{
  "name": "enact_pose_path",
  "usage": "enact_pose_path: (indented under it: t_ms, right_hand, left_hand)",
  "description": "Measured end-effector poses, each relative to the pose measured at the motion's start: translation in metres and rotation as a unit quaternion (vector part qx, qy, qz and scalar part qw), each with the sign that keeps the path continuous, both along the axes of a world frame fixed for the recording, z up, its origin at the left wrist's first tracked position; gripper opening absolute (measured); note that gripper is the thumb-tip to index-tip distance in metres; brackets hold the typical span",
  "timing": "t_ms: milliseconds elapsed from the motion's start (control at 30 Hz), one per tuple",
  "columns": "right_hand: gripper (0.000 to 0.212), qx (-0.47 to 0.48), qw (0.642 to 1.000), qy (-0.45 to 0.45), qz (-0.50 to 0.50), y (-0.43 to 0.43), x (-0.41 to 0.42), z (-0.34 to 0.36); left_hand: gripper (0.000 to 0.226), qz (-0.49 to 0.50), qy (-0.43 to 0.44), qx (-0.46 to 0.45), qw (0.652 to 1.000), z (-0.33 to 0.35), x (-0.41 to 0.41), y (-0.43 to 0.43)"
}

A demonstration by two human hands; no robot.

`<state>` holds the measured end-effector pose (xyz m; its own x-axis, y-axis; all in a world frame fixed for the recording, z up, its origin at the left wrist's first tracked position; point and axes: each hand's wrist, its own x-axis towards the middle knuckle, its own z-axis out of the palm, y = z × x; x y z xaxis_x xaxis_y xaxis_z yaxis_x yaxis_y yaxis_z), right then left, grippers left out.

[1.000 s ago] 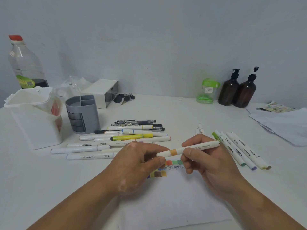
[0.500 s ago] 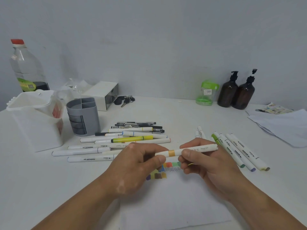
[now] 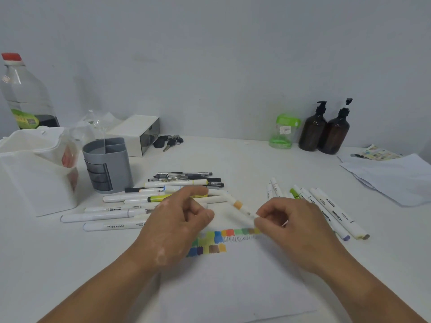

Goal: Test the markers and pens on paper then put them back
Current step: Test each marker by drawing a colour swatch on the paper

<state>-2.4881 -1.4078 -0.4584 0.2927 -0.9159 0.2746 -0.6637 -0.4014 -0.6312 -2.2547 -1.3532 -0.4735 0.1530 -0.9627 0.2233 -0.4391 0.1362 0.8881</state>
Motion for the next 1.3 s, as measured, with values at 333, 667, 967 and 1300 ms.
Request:
enact_pose_path:
  t_ms: [333, 667, 967, 1300]
  right_hand:
    - [0.019, -0.007, 0.958, 0.221, -0.185, -0.043, 0.021, -0.005]
    - [0.012, -0.030, 0.936, 0.280, -0.210, -0.051, 0.008, -0.005]
    - [0.024, -0.050, 0.979, 0.195, 0.018, -0.063, 0.063, -0.012]
    - [0.017, -0.046, 0.963, 0.251, 0.085, -0.078, 0.058, -0.012]
  left_hand:
    - [0.015, -0.002, -0.090, 0.004, 0.996, 0.002, -0.001, 0.003]
    - [0.016, -0.039, -0.081, 0.014, 0.996, 0.005, 0.001, 0.005]
    - [0.012, -0.031, -0.071, 0.026, 0.997, 0.006, 0.005, 0.003]
    - [0.016, -0.015, -0.077, 0.010, 0.997, 0.003, 0.012, 0.001]
